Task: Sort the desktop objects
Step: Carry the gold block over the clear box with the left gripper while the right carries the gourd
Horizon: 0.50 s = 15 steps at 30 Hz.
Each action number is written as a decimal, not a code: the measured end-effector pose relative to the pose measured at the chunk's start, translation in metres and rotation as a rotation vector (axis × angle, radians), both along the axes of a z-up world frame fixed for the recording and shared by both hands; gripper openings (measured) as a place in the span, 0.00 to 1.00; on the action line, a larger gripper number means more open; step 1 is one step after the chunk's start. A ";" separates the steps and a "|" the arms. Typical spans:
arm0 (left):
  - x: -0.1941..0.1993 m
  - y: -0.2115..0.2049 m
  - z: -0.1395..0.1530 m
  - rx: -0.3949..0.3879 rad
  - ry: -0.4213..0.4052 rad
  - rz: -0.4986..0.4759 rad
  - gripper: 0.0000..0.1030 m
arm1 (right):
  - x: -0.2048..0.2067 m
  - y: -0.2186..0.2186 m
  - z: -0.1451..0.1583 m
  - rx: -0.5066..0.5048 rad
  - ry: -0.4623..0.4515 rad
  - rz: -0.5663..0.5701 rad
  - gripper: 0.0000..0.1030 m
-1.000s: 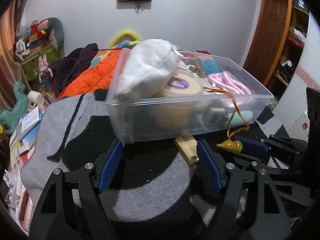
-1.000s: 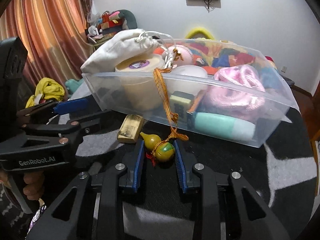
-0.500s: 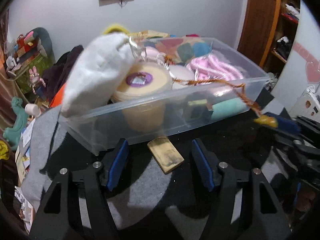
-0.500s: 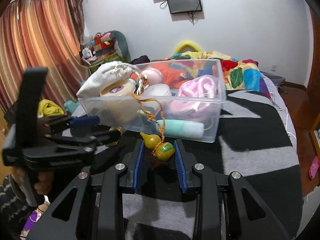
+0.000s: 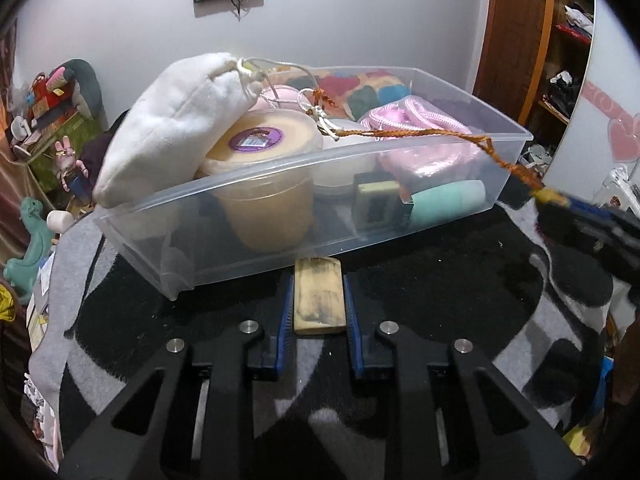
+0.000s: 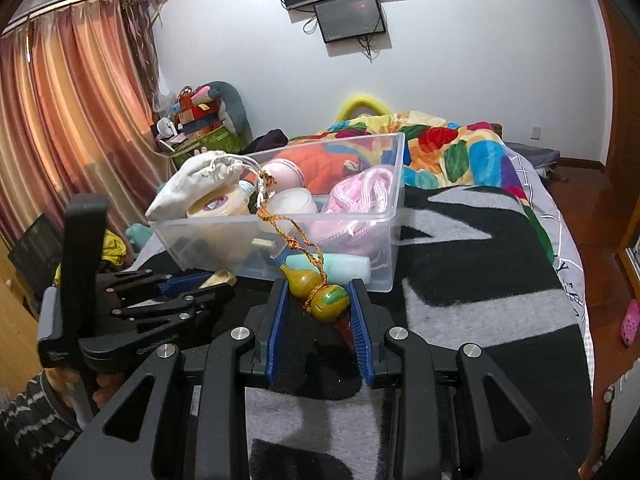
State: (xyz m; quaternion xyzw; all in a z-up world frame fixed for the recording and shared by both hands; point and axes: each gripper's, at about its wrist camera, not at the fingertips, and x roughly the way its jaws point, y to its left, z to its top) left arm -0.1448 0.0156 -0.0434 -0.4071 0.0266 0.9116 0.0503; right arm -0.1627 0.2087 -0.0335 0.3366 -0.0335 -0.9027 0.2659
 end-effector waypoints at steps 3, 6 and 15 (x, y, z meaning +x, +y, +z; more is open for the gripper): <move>0.008 0.002 0.001 -0.012 0.019 0.002 0.23 | 0.000 -0.003 -0.007 0.009 -0.008 -0.002 0.26; 0.015 0.007 0.009 -0.019 0.041 -0.003 0.23 | 0.001 -0.002 -0.005 0.008 -0.006 0.002 0.26; 0.027 0.019 0.046 -0.030 0.172 -0.021 0.23 | -0.005 0.000 0.032 0.021 0.113 -0.028 0.26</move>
